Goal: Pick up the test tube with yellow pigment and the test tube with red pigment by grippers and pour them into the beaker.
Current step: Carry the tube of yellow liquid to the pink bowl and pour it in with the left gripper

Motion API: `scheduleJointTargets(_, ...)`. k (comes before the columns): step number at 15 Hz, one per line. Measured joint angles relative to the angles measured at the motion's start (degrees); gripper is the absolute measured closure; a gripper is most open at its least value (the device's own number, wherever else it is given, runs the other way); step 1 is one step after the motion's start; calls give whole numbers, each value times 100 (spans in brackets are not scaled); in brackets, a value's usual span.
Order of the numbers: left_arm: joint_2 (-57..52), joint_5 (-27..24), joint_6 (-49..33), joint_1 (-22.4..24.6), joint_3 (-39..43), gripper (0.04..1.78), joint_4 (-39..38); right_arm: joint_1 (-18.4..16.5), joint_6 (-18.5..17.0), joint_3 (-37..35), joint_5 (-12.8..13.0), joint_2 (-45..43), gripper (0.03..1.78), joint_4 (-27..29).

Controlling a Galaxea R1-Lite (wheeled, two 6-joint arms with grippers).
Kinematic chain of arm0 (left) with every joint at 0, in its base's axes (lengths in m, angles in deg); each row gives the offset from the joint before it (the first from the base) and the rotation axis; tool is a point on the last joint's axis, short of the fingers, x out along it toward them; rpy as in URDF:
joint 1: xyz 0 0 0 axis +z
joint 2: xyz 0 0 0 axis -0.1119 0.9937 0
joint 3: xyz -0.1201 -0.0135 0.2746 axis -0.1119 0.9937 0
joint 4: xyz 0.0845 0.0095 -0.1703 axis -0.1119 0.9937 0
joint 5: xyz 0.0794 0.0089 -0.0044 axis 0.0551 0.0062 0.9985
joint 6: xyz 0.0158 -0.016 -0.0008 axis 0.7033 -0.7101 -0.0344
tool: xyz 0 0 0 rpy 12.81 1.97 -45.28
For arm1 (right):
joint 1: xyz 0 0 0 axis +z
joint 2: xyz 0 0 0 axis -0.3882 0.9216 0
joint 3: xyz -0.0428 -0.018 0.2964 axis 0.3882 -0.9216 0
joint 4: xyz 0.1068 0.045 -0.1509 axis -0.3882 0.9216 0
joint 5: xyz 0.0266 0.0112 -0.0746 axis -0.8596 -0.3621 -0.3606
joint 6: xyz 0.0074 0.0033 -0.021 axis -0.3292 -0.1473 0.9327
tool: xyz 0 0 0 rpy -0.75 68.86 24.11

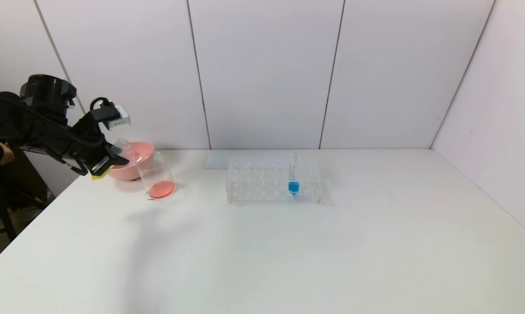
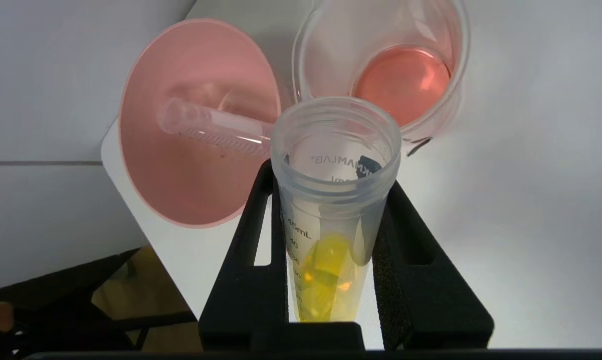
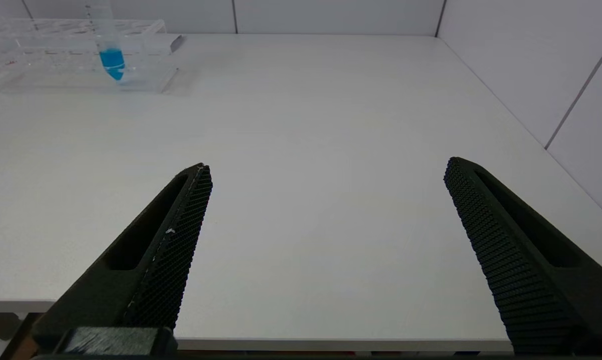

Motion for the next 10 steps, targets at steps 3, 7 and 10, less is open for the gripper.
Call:
scheduleJointTargets(3,69,-11,157,7,-269,133,369,0,0,0,1,0,11,0)
scheduleJointTargets(7,191,-6,521,5,-747,133,1040,2,0,0,1,0,11,0)
scheduleJointTargets(10,299,-11,708,21,-937,133,1106,2,0,0,1,0,11,0)
